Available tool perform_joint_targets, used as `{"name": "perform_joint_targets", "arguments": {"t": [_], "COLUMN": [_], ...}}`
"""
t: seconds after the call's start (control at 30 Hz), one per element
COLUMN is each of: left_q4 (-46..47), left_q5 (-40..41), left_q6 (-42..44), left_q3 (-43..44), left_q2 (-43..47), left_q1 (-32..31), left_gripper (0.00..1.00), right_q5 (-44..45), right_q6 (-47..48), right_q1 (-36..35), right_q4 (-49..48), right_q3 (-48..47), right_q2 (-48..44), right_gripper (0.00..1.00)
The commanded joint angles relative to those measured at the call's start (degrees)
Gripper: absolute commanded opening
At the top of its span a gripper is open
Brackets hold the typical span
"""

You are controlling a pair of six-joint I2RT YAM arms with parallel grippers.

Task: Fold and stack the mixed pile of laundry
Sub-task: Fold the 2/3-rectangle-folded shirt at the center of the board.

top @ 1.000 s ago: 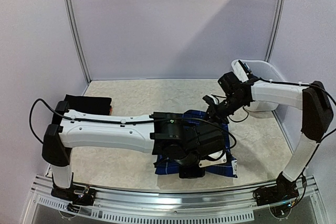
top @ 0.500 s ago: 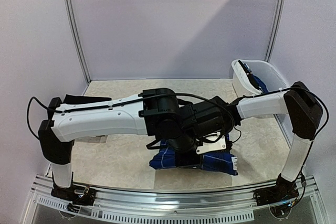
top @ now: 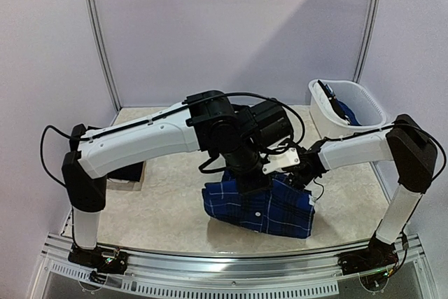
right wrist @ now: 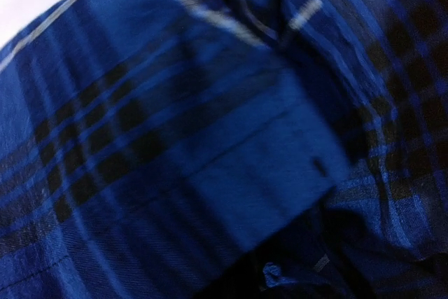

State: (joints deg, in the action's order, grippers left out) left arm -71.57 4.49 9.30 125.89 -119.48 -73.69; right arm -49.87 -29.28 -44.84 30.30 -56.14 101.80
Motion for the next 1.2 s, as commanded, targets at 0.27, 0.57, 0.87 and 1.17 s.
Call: {"name": "perform_joint_targets", "arguments": {"t": [0.27,0.57,0.87,1.17], "left_q4": [7.34,10.76,16.30,23.63], "left_q5": [1.47,2.37,1.62,3.63], "left_q6": [9.47,11.85,10.85,10.21], "left_q3": [0.36,-0.38,1.38,1.56], "left_q2": [-4.60,-6.30,-11.74,-16.77], "left_q1": [1.09,3.08,6.44,8.33], "left_gripper": [0.00,0.00,0.00,0.00], "right_q5": [25.23,32.28,35.37,40.03], "right_q6": [-2.26,-5.13,-4.95,-7.13], "right_q1": [3.24,15.76,21.46,22.87], "right_q4": [16.76,22.74,24.90,26.82], "right_q3": [-7.86,-10.55,-8.48,-6.99], "right_q2": [-7.44,-13.73,-18.14,-20.95], "right_gripper": [0.00,0.01,0.02,0.00]}}
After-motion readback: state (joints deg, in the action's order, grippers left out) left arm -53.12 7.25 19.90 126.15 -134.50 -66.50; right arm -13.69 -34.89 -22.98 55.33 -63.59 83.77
